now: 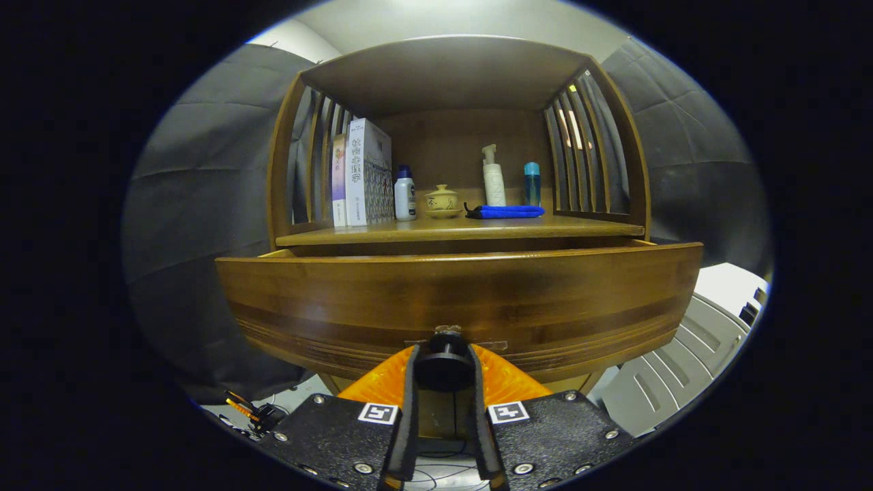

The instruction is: Pull open the drawer, take out the items inside it, and place them on the countertop above the cabinet.

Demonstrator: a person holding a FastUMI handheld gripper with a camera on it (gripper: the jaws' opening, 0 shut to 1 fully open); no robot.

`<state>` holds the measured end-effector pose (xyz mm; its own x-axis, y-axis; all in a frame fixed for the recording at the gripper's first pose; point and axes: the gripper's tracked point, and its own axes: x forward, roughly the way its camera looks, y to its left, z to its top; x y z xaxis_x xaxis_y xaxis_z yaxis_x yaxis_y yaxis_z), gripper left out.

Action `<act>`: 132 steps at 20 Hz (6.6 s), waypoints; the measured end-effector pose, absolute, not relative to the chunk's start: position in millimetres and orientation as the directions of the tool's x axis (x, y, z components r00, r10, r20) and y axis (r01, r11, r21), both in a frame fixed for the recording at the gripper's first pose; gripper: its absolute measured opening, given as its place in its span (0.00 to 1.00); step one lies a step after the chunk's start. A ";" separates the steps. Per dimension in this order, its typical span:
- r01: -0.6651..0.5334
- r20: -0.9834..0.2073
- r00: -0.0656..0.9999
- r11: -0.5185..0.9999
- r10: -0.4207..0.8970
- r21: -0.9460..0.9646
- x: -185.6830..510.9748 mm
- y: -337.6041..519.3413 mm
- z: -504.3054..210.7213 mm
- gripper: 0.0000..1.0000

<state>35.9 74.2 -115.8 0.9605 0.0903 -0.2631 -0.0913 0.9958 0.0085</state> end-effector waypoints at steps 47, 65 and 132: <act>-0.199 -0.528 0.824 0.977 0.207 0.072 57.4 66.8 -65.9 0.93; -0.082 -0.814 0.562 0.989 0.150 0.126 82.1 34.3 -124.6 0.62; -0.130 0.112 0.984 0.986 0.141 -0.101 90.4 84.1 93.5 0.95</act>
<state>90.4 84.1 93.5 0.9837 0.1407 0.1117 -0.1297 0.9864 -0.1006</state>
